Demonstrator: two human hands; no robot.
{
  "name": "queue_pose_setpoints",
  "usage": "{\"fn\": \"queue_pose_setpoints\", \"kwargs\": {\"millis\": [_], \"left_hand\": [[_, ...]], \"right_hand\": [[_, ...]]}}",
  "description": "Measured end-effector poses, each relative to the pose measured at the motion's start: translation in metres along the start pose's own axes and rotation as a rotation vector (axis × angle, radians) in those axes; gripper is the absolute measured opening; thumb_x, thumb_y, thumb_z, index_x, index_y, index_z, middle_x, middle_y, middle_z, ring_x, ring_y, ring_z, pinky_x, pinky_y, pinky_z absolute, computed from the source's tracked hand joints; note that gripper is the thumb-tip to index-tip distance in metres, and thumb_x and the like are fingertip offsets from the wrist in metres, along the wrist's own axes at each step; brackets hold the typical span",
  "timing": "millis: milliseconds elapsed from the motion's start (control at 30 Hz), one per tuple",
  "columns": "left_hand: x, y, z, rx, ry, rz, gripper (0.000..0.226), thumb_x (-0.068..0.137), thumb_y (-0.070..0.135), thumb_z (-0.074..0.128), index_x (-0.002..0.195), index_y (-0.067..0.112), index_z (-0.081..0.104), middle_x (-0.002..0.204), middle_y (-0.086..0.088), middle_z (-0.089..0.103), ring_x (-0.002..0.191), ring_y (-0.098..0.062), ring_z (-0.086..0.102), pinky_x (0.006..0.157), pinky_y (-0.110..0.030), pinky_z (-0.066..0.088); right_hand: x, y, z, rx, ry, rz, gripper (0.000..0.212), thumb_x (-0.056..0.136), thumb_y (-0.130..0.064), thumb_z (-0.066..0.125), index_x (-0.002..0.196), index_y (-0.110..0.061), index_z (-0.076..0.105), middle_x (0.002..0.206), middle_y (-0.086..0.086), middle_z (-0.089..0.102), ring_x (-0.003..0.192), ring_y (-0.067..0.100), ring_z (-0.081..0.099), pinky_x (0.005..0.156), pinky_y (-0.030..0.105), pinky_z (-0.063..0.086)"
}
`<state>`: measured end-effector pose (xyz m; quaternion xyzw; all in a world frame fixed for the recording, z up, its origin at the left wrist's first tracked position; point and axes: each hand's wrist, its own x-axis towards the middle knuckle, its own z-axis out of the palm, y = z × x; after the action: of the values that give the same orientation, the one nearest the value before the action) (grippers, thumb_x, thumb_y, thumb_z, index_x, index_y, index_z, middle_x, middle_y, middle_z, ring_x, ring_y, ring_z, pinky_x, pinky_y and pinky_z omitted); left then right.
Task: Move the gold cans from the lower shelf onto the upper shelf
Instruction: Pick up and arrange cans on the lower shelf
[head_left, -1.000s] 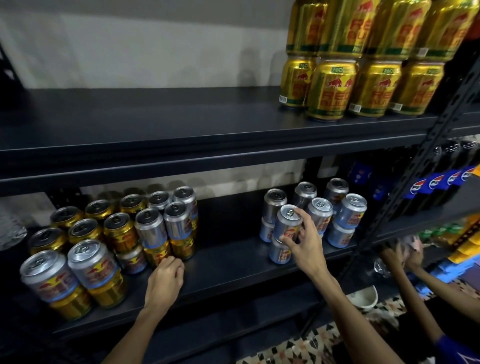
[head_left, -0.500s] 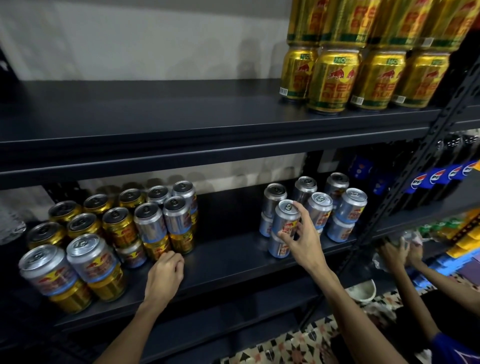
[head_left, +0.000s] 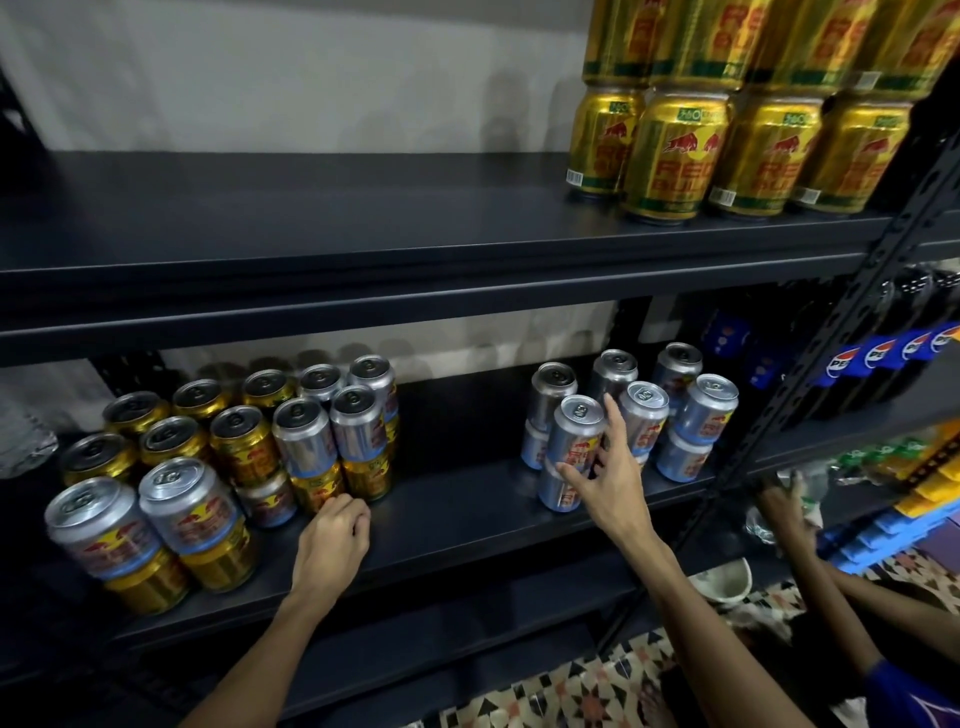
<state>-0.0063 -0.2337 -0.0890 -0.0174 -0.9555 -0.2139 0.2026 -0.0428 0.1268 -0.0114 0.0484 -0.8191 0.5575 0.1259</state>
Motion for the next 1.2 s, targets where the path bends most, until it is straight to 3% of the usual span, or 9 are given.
{"fn": "queue_pose_setpoints", "kwargs": {"millis": [100,267,400,633,767,900,1033,1200], "left_hand": [[0.0,0.0,0.0,-0.004,-0.006,-0.005,0.022,0.083,-0.002,0.067,0.071,0.015,0.058,0.075,0.008,0.052,0.077,-0.013,0.054,0.057,-0.03,0.045],[0.0,0.0,0.001,0.004,-0.002,-0.008,0.023,0.083,-0.002,0.066,0.07,0.015,0.057,0.074,0.008,0.051,0.076,-0.013,0.053,0.056,-0.03,0.044],[0.0,-0.001,0.002,0.005,-0.004,-0.013,0.022,0.083,-0.002,0.065,0.07,0.015,0.057,0.075,0.008,0.051,0.077,-0.013,0.054,0.055,-0.03,0.044],[0.001,-0.002,0.002,0.007,-0.01,-0.007,0.023,0.083,-0.001,0.066,0.07,0.016,0.056,0.075,0.009,0.05,0.077,-0.012,0.052,0.056,-0.03,0.044],[0.001,-0.003,0.002,0.006,-0.002,0.007,0.025,0.082,-0.002,0.067,0.069,0.016,0.055,0.074,0.009,0.049,0.075,-0.011,0.051,0.056,-0.029,0.044],[0.001,-0.002,0.001,0.005,0.009,0.004,0.025,0.081,-0.003,0.067,0.069,0.015,0.056,0.074,0.009,0.051,0.075,-0.012,0.052,0.056,-0.029,0.045],[0.002,0.0,0.001,0.0,0.011,0.001,0.024,0.08,-0.004,0.068,0.069,0.014,0.057,0.074,0.007,0.052,0.075,-0.014,0.055,0.055,-0.031,0.047],[0.001,-0.001,0.001,0.0,0.011,-0.001,0.023,0.081,-0.003,0.067,0.069,0.014,0.057,0.074,0.008,0.052,0.076,-0.014,0.055,0.055,-0.032,0.047]], "right_hand": [[-0.008,0.004,0.004,-0.025,0.012,0.062,0.113,0.082,-0.015,0.085,0.158,-0.048,0.007,0.143,-0.01,0.054,0.128,0.007,0.057,0.107,0.042,0.051],[-0.016,0.017,0.014,-0.067,0.005,0.116,0.108,0.08,0.0,0.082,0.159,-0.037,0.018,0.137,-0.004,0.061,0.124,0.007,0.059,0.108,0.041,0.05],[-0.014,0.021,0.019,-0.082,0.023,0.117,0.1,0.08,0.0,0.082,0.158,-0.028,0.026,0.131,-0.005,0.064,0.122,0.008,0.06,0.109,0.039,0.049],[-0.012,0.02,0.018,-0.095,0.023,0.101,0.096,0.08,-0.001,0.081,0.157,-0.026,0.029,0.129,-0.007,0.064,0.119,0.006,0.06,0.106,0.03,0.049],[-0.012,0.021,0.016,-0.095,0.01,0.101,0.095,0.081,-0.004,0.081,0.156,-0.029,0.029,0.128,-0.011,0.064,0.117,0.0,0.06,0.106,0.032,0.05],[-0.011,0.015,0.016,-0.056,0.033,0.057,0.09,0.082,-0.023,0.086,0.153,-0.034,0.032,0.133,-0.014,0.062,0.121,-0.001,0.059,0.103,0.028,0.049],[-0.005,0.006,0.015,-0.019,0.111,0.016,0.073,0.083,-0.027,0.085,0.144,-0.03,0.045,0.132,-0.013,0.063,0.122,0.001,0.06,0.104,0.034,0.051],[-0.004,0.007,0.015,-0.028,0.107,0.01,0.072,0.084,-0.021,0.085,0.143,-0.031,0.045,0.127,-0.012,0.066,0.117,0.002,0.063,0.102,0.039,0.054]]}}
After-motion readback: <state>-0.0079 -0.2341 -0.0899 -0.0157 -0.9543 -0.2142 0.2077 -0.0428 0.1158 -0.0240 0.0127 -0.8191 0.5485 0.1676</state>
